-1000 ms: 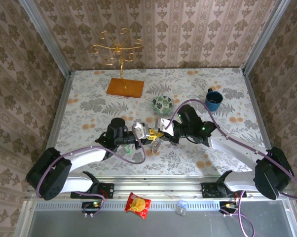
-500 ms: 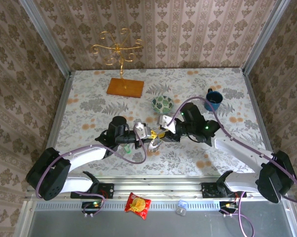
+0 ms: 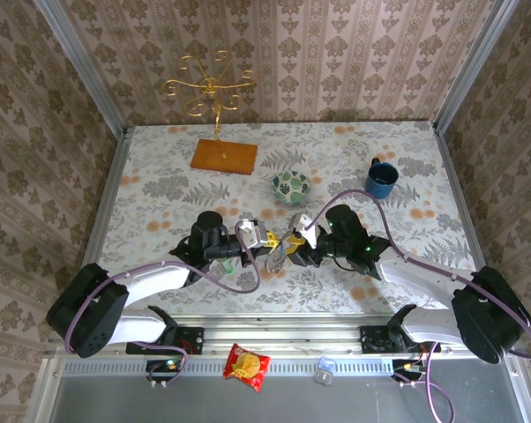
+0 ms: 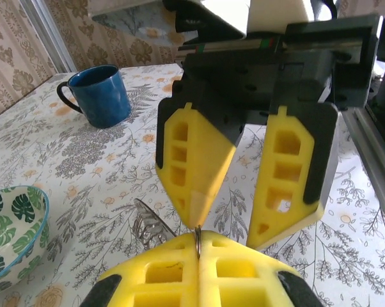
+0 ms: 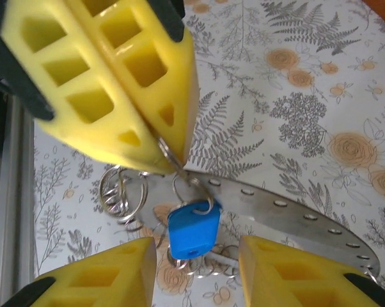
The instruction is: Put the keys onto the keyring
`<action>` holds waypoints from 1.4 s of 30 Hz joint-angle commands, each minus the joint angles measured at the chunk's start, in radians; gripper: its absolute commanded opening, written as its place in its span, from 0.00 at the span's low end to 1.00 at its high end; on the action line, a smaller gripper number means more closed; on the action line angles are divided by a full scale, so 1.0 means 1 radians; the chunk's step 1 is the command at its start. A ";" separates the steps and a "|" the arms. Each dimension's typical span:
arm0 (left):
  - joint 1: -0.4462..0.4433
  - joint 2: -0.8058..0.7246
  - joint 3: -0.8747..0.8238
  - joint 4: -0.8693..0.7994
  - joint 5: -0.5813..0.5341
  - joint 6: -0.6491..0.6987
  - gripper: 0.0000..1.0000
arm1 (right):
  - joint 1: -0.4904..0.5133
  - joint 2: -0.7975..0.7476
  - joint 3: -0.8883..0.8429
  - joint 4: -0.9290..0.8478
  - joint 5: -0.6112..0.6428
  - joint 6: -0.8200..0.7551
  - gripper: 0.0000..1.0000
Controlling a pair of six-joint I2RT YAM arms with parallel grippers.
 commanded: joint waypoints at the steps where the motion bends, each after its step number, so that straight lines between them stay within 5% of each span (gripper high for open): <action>1: 0.002 0.005 -0.014 0.092 -0.008 -0.074 0.00 | 0.025 0.034 -0.018 0.112 0.060 0.030 0.40; 15: -0.081 0.005 -0.031 0.110 -0.190 -0.164 0.00 | 0.116 0.111 -0.076 0.310 0.287 0.040 0.44; 30: -0.091 -0.017 -0.048 0.105 -0.238 -0.193 0.00 | 0.127 0.011 -0.095 0.246 0.393 -0.036 0.01; 42: -0.087 -0.020 -0.046 0.103 -0.226 -0.181 0.00 | 0.123 -0.081 -0.021 0.021 0.368 -0.096 0.00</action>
